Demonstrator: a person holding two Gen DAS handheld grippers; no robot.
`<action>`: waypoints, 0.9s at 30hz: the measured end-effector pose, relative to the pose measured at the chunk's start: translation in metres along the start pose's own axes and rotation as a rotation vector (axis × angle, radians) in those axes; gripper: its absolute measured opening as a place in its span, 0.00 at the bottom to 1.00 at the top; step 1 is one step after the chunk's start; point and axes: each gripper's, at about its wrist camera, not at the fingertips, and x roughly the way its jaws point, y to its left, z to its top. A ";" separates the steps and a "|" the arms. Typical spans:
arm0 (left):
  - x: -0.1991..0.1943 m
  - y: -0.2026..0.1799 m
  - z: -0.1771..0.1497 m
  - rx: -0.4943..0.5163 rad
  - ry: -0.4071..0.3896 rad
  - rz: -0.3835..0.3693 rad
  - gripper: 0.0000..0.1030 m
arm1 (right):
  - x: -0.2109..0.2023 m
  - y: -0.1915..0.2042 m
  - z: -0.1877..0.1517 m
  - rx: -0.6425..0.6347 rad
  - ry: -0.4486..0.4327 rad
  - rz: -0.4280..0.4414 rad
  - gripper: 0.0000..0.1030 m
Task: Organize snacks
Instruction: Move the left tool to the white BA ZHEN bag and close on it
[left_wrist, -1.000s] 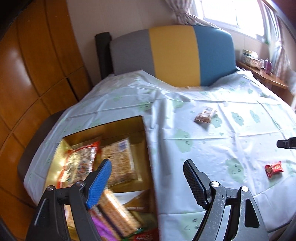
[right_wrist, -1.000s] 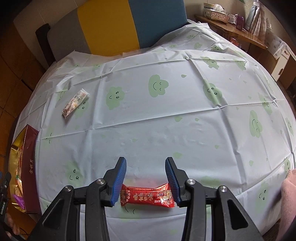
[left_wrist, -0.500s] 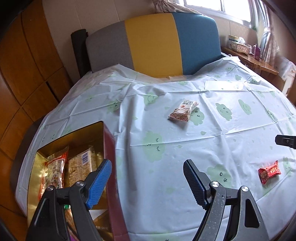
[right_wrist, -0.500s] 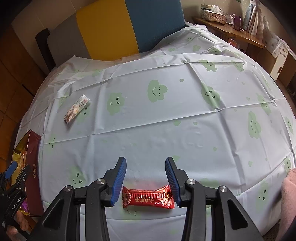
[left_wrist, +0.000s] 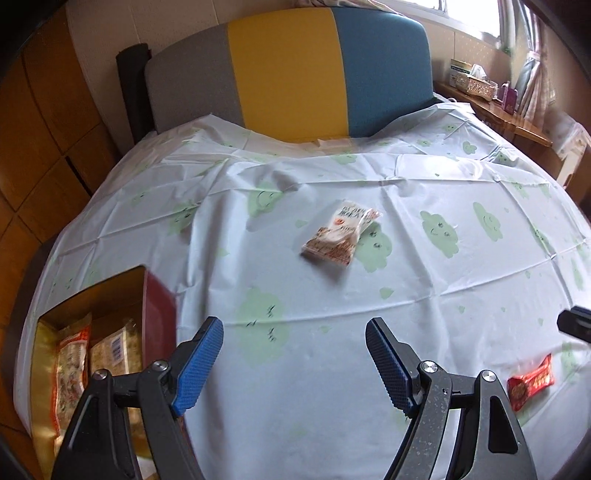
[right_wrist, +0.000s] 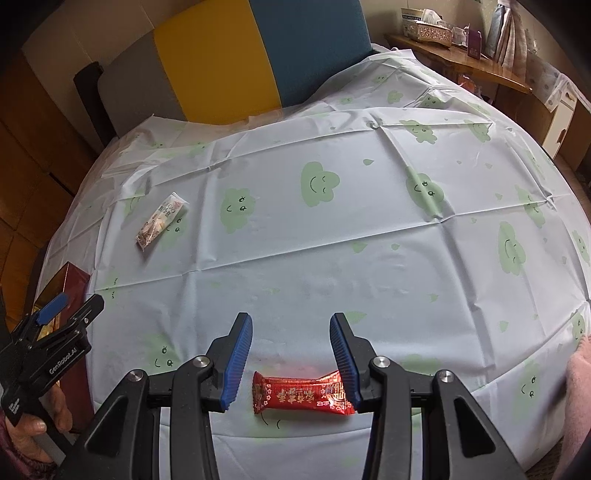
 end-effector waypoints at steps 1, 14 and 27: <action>0.003 -0.003 0.005 0.004 -0.005 -0.005 0.77 | 0.000 0.000 0.000 0.001 0.000 0.003 0.43; 0.071 -0.031 0.054 0.123 0.019 -0.024 0.63 | -0.001 -0.001 0.000 0.020 0.013 0.044 0.43; 0.106 -0.037 0.067 0.106 0.043 -0.104 0.42 | 0.000 0.001 -0.001 0.033 0.030 0.074 0.43</action>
